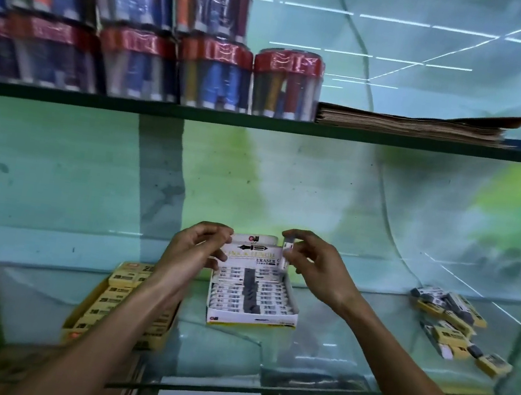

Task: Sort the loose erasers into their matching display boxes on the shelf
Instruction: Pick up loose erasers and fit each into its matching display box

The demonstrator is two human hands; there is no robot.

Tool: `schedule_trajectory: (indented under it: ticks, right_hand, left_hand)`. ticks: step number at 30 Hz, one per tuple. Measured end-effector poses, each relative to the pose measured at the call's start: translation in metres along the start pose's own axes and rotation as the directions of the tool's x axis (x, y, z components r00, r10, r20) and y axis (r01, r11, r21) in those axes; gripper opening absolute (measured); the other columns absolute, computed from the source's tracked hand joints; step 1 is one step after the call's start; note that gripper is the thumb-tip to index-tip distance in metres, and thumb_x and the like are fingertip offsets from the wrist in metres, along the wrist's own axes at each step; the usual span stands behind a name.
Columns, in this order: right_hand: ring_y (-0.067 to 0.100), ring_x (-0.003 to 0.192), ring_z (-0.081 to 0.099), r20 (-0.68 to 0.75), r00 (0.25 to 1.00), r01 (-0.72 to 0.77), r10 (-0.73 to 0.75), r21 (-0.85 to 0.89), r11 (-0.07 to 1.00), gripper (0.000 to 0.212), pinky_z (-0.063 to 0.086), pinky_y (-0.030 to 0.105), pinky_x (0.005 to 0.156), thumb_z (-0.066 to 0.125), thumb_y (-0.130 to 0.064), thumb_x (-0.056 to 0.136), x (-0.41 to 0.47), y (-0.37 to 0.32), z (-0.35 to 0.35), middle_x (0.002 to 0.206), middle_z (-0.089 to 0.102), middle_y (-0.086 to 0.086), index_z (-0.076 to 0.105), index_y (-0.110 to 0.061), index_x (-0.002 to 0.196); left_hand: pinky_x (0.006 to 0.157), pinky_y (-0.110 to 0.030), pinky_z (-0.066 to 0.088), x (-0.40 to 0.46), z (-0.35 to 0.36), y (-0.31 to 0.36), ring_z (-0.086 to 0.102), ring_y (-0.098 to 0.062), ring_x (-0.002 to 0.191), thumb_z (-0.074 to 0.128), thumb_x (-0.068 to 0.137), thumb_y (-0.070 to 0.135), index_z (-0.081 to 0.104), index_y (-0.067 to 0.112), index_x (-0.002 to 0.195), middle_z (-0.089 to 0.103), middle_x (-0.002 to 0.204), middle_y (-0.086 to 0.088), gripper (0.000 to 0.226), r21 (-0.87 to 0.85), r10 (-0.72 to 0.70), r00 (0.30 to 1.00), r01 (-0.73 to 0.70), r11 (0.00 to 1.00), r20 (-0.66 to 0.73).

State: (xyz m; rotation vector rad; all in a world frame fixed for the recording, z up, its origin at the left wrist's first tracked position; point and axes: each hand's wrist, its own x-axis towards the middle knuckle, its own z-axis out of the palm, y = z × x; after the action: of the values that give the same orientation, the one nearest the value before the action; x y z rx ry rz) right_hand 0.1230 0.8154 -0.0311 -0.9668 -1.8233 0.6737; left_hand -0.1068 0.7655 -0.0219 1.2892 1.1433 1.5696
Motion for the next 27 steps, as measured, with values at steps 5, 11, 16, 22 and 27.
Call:
schedule_trajectory:
  ticks: [5, 11, 16, 22, 27]
  right_hand:
    - [0.013, 0.082, 0.064, 0.262, 0.944, 0.309, -0.201, -0.486, 0.818, 0.013, 0.049, 0.031, 0.072, 0.068, -0.021, 0.088, 0.009, -0.007, 0.014, 0.095, 0.072, -0.003, 0.066, -0.019, 0.101]
    - [0.024, 0.101, 0.059, 0.441, 0.886, 0.434, -0.142, -0.683, 0.588, 0.019, 0.048, 0.038, 0.081, 0.061, -0.020, 0.090, 0.013, -0.004, 0.023, 0.110, 0.065, 0.002, 0.067, -0.022, 0.108]
    - [0.027, 0.097, 0.057, 0.407, 0.900, 0.416, -0.157, -0.697, 0.584, 0.015, 0.047, 0.039, 0.076, 0.062, -0.018, 0.088, 0.014, 0.001, 0.025, 0.106, 0.062, 0.003, 0.059, -0.017, 0.102]
    - [0.021, 0.096, 0.056, 0.288, 0.929, 0.368, -0.232, -0.649, 0.666, 0.014, 0.047, 0.036, 0.076, 0.060, -0.027, 0.093, -0.002, 0.011, 0.002, 0.102, 0.065, -0.001, 0.065, -0.020, 0.104]
    - [0.017, 0.088, 0.057, 0.147, 0.957, 0.284, -0.251, -0.648, 0.706, 0.009, 0.046, 0.031, 0.075, 0.061, -0.025, 0.094, -0.031, 0.029, -0.038, 0.094, 0.068, -0.004, 0.067, -0.021, 0.098]
  left_hand:
    - [0.059, -0.029, 0.047, -0.003, -0.014, 0.002, 0.059, -0.016, 0.069, 0.063, 0.094, 0.017, 0.071, 0.010, 0.099, 0.068, 0.096, -0.007, 0.012, 0.059, 0.030, 0.999, -0.027, 0.998, -0.040]
    - [0.063, -0.033, 0.046, -0.006, -0.018, 0.002, 0.060, -0.016, 0.072, 0.064, 0.093, 0.021, 0.072, 0.012, 0.096, 0.069, 0.095, -0.004, 0.012, 0.084, 0.044, 0.999, -0.043, 0.996, -0.013]
    - [0.062, -0.032, 0.046, -0.006, -0.013, 0.003, 0.059, -0.015, 0.070, 0.065, 0.093, 0.018, 0.073, 0.012, 0.091, 0.069, 0.097, -0.003, 0.010, 0.107, 0.069, 0.997, -0.071, 0.992, 0.021]
    - [0.064, -0.034, 0.048, -0.007, 0.007, -0.003, 0.059, -0.018, 0.070, 0.063, 0.094, 0.015, 0.071, 0.014, 0.094, 0.068, 0.090, 0.001, 0.008, 0.154, 0.086, 0.991, -0.102, 0.983, 0.105]
    - [0.064, -0.030, 0.049, -0.012, 0.047, -0.008, 0.060, -0.016, 0.067, 0.064, 0.093, 0.013, 0.069, 0.016, 0.095, 0.069, 0.092, -0.003, 0.007, 0.183, 0.100, 0.971, -0.141, 0.973, 0.219]
